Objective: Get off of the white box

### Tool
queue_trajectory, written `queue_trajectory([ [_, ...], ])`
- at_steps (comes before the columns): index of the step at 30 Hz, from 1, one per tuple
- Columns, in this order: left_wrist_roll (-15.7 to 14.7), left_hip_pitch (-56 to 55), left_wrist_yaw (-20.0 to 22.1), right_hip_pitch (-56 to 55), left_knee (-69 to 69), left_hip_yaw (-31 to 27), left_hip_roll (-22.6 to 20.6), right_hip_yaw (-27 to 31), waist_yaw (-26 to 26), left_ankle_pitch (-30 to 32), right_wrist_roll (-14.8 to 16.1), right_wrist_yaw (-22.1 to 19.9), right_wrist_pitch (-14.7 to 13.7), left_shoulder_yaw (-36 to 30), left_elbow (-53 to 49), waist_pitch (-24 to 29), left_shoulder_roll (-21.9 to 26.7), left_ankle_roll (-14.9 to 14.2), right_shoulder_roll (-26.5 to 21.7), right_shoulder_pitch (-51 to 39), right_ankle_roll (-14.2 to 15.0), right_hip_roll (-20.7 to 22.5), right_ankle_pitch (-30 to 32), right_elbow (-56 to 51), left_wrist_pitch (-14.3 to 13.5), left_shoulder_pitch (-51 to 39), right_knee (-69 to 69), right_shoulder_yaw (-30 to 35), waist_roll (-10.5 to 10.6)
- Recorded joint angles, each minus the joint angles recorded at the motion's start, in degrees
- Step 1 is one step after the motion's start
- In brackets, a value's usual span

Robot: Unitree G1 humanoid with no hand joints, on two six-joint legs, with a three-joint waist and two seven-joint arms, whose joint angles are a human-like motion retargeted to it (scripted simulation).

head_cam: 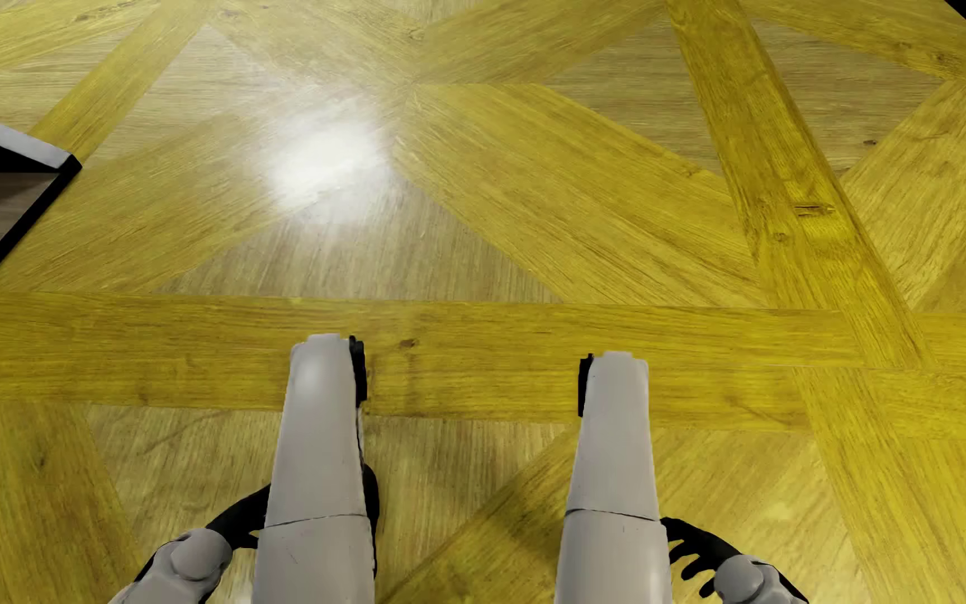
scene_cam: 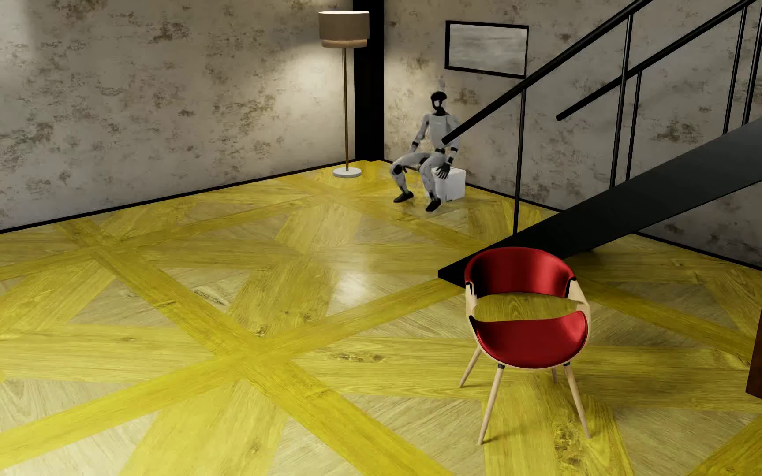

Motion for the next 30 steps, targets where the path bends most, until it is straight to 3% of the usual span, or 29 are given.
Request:
queue_trajectory([
  [2, 6.1, 0.12, -3.51, 0.36, -0.1, 0.0, -0.16, -0.04, 0.05, 0.25, -3.62, 1.93, -1.09, -0.77, 4.28, -0.49, -0.93, 0.2, 0.92, 4.39, -0.42, 0.5, 0.25, 2.37, -1.87, 2.46, -0.17, -2.08, -0.2],
  [3, 7.07, 0.33, -4.4, 0.54, -0.21, 0.02, -0.17, -0.04, 0.04, 0.37, -3.46, 2.44, -0.61, -0.24, 5.2, -0.51, -1.65, 0.19, 1.44, 6.39, -0.51, 0.68, 0.39, 2.8, -1.7, 4.3, -0.25, -3.12, -0.22],
  [7, 5.35, 1.35, -4.41, 1.32, -0.66, 0.16, -0.2, -0.12, 0.13, 0.83, -0.41, 2.11, 0.65, 2.16, 6.03, -0.52, -4.05, 0.09, 3.44, 11.91, -0.56, 0.41, 0.8, 1.95, -0.21, 9.26, -0.56, -5.97, -0.04],
  [11, 4.79, 2.46, -4.69, 2.28, -0.79, 0.19, -0.09, -0.17, 0.14, 0.93, -2.18, 3.35, -0.61, 2.06, 2.43, -0.88, -5.11, 0.05, 4.91, 13.31, -0.7, 0.43, 0.77, -2.38, -0.87, 11.08, -0.56, -4.33, 0.01],
  [15, 3.94, 3.1, -3.78, 2.61, -0.87, 0.24, -0.38, -0.1, 0.05, 0.83, -1.93, 2.58, -1.58, 1.64, 1.94, -1.24, -5.33, 0.12, 4.9, 11.85, -1.08, 0.64, 0.73, -5.1, -1.11, 10.21, -0.4, -3.18, 0.19],
  [16, 3.7, 3.2, -3.52, 2.68, -0.87, 0.25, -0.57, -0.09, 0.02, 0.83, -0.69, 2.77, -1.19, 1.56, 1.77, -1.23, -5.08, 0.17, 4.65, 11.39, -1.09, 0.64, 0.69, -5.26, -0.97, 9.95, -0.35, -3.23, 0.23],
  [19, -1.86, 3.36, 0.83, 2.62, -0.86, 0.22, -0.45, 0.0, -0.06, 0.86, 5.26, -2.46, 0.43, 4.13, -3.37, -1.33, -3.01, 0.14, 2.42, 10.99, -1.22, 0.84, 0.74, -9.02, -0.09, 11.13, -0.22, -4.51, 0.33],
  [22, -9.18, 3.38, 8.95, 2.75, -0.85, 0.0, -0.27, 0.22, -0.03, 1.18, 9.48, -10.86, 0.06, 6.78, -17.58, -0.98, 1.03, -0.25, -3.33, 10.34, -1.01, 0.88, -0.06, -24.4, -0.54, 11.51, -0.03, -4.22, 0.63],
  [24, -10.85, 2.97, 13.86, 2.35, -1.04, 0.23, 0.06, 0.12, -0.12, 2.0, 9.21, -16.87, -0.68, 6.61, -28.47, -0.49, 4.38, -1.26, -8.3, 5.92, -2.49, 0.97, -2.67, -34.74, -2.2, 8.65, 0.25, -0.86, 0.51],
  [26, -10.8, 2.05, 17.4, 2.0, -0.68, 0.27, 0.73, 0.33, -0.12, 3.0, 5.94, -20.4, -3.38, 3.81, -37.9, 0.26, 8.94, -1.9, -13.0, -2.07, -3.0, 1.4, -4.27, -42.18, -4.73, 3.72, 0.65, 5.67, 0.56],
  [27, -10.0, 1.72, 16.23, 1.73, -0.66, 0.44, 1.03, 0.34, -0.14, 3.38, 4.39, -19.94, -2.37, 2.13, -42.24, 0.72, 11.69, -2.28, -15.94, -6.46, -3.24, 1.58, -4.63, -45.91, -4.34, 0.99, 0.71, 9.77, 0.39],
  [28, -8.21, 1.07, 15.93, 1.22, -0.53, 0.46, 0.96, 0.42, -0.32, 3.42, 1.76, -18.92, -5.69, -1.76, -44.34, 1.34, 14.2, -2.16, -17.88, -12.64, -2.93, 1.31, -4.45, -47.42, -6.94, -3.55, 0.76, 14.99, 0.59],
  [30, -4.5, -0.08, 9.11, -0.32, -0.51, 0.57, 1.03, 0.86, -0.27, 3.02, -0.9, -12.67, -7.3, -10.57, -48.89, 3.21, 19.5, -2.39, -20.92, -24.88, -1.78, 0.89, -2.24, -50.13, -7.47, -13.75, 0.57, 26.2, 0.54],
])
